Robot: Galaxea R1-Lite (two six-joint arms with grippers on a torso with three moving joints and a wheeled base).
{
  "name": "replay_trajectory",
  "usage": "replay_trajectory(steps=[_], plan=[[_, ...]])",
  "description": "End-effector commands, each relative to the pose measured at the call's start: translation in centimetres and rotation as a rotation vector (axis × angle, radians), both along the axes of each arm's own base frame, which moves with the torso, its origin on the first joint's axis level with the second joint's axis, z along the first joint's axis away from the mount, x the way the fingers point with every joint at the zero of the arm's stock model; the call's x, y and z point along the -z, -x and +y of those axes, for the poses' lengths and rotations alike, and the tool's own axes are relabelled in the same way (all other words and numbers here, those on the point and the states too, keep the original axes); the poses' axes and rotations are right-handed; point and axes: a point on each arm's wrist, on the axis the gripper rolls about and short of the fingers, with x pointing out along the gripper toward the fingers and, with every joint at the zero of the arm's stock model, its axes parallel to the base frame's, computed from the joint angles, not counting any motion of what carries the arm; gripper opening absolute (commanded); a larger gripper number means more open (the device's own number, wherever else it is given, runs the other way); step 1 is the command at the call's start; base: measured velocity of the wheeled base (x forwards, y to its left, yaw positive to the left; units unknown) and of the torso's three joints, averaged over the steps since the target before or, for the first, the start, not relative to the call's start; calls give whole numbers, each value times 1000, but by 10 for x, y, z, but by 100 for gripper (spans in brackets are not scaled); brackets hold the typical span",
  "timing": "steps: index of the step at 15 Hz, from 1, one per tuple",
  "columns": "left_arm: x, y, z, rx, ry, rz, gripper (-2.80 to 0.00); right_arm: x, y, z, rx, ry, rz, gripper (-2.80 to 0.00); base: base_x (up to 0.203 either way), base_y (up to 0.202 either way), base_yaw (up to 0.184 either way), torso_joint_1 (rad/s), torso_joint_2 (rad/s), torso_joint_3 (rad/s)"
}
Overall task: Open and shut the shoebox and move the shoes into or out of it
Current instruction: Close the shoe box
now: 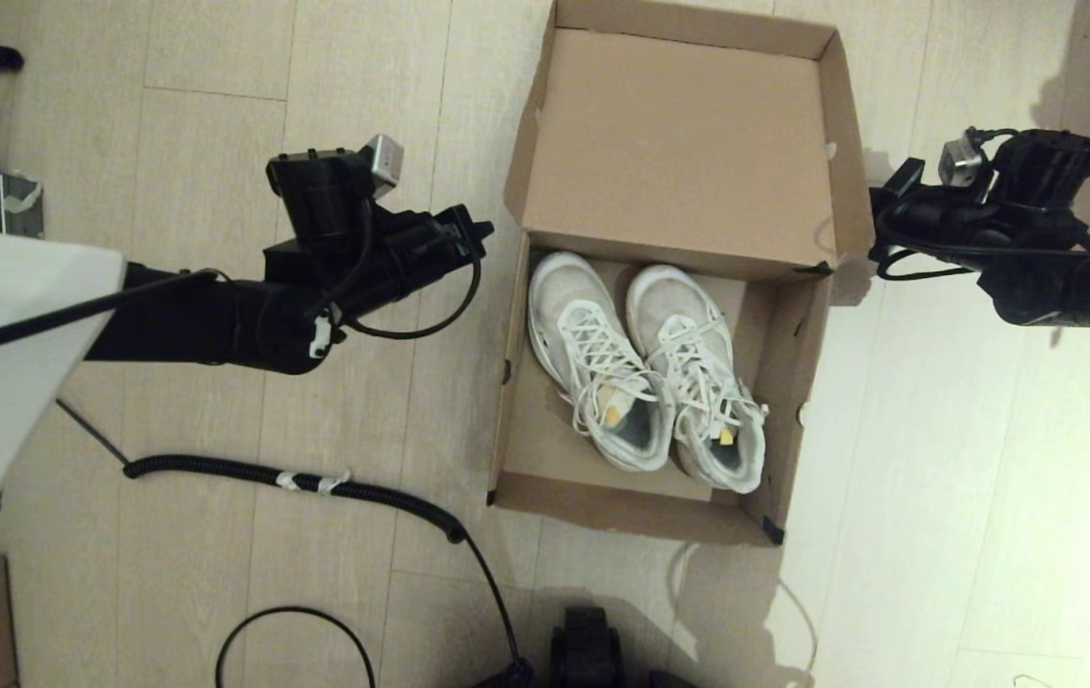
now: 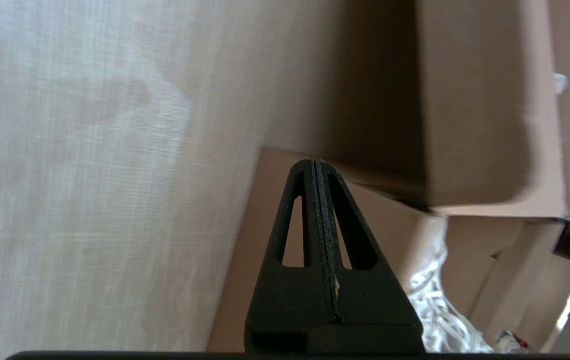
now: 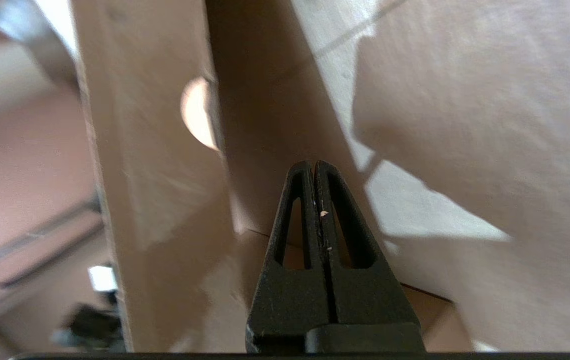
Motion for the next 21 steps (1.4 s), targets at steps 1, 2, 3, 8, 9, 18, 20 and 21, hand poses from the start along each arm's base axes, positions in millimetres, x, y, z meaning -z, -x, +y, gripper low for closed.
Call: replay_trajectory(steps=[1,2,3,8,9,18,20,21], plan=[[5,-3,-1,3,-1,8,-280,6,-5,-1,-22,-57,15,-280,0,0,0,0,0,0],[5,-4,-2,3,-1,9,-280,5,-5,0,-45,-99,12,-280,0,0,0,0,0,0],[6,-4,-2,3,-2,10,-280,6,-6,0,-63,-131,13,-280,0,0,0,0,0,0],[5,-4,-2,4,0,8,-280,18,-13,7,-114,-148,48,-280,0,0,0,0,0,0],[5,-4,-2,4,-1,9,-280,20,-14,8,-124,-156,42,-280,0,0,0,0,0,0],[12,-7,-3,5,0,24,-280,23,-16,8,-228,-373,93,-280,0,0,0,0,0,0],[13,-10,-4,5,0,22,-280,27,-18,8,-258,-426,114,-280,0,0,0,0,0,0],[15,-12,-5,5,0,22,-280,26,-17,8,-273,-448,117,-280,0,0,0,0,0,0]])
